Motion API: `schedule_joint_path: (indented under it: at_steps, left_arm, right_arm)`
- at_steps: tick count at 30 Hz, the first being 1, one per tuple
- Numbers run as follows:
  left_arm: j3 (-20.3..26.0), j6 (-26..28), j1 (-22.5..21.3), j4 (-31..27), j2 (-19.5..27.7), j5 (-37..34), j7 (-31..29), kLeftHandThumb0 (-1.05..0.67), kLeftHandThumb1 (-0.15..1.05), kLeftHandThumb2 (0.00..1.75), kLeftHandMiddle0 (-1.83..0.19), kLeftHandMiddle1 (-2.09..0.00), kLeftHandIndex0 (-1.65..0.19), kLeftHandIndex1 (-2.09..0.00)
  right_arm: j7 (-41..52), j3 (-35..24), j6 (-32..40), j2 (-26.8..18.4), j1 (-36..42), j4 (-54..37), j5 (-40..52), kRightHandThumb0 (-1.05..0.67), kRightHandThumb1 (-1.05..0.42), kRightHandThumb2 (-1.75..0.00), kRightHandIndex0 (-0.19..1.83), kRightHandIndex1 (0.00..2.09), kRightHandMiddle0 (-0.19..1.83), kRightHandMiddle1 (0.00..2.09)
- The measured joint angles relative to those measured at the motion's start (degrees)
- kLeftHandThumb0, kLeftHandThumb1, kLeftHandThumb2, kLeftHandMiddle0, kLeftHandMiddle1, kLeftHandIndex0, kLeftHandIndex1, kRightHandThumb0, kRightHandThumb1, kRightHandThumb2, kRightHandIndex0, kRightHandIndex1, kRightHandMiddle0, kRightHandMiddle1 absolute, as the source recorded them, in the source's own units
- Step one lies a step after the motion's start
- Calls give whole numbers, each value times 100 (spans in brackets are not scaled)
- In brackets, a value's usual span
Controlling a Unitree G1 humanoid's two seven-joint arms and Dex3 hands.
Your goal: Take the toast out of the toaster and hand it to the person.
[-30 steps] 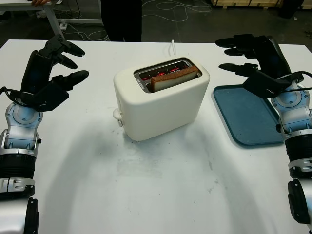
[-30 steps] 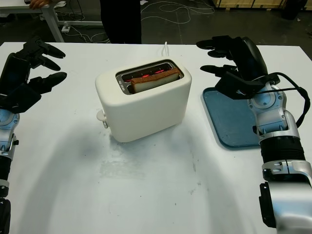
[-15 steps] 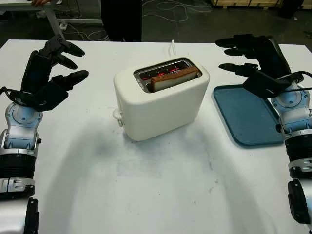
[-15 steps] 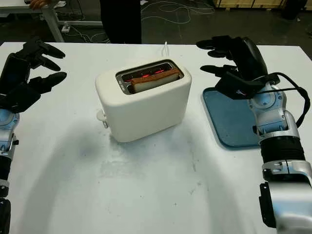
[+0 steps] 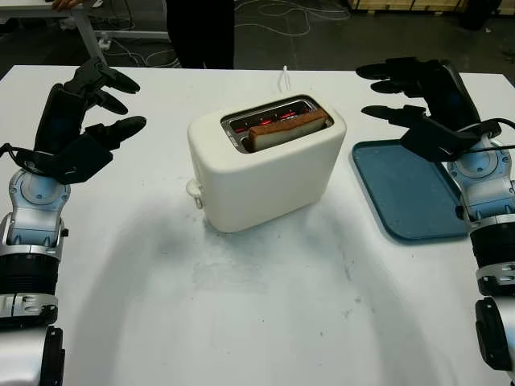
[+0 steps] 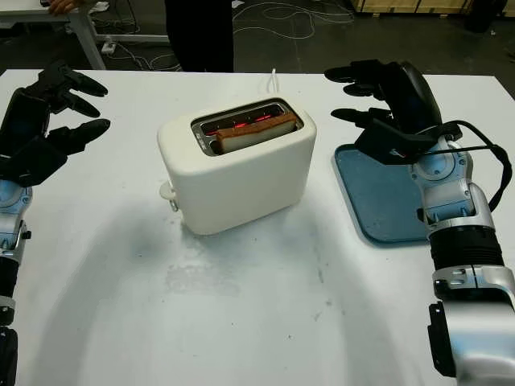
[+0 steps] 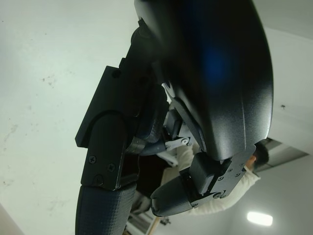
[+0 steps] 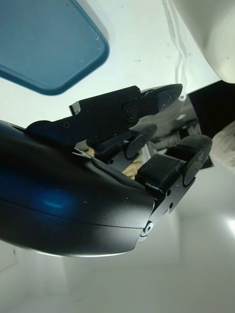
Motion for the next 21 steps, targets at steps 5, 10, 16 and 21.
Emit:
schedule_joint_path:
  at_steps: [5,10,16,21]
  left_arm:
    - [0,-3,0,3,0,1,0,-99,92,21,-43,-135,-31,-126]
    - [0,-1,0,0,0,1,-9,-98,92,20,-42,-135,-31,-126]
    - [0,-1,0,0,0,1,-9,-99,92,20,-43,-134,-31,-126]
    - [1,-2,0,1,0,-4,-16,-99,92,20,-43,-135,-32,-125]
  right_arm:
    - [0,0,-2,0,0,0,3,-21,-78,0,94,1,85,1]
    - [0,0,0,0,0,0,3,-23,-78,0,94,0,85,0]
    - [0,0,0,0,0,0,2,-22,-78,0,94,0,85,0]
    - [0,1,-1,0,0,0,0,-22,-78,0,95,1,85,0]
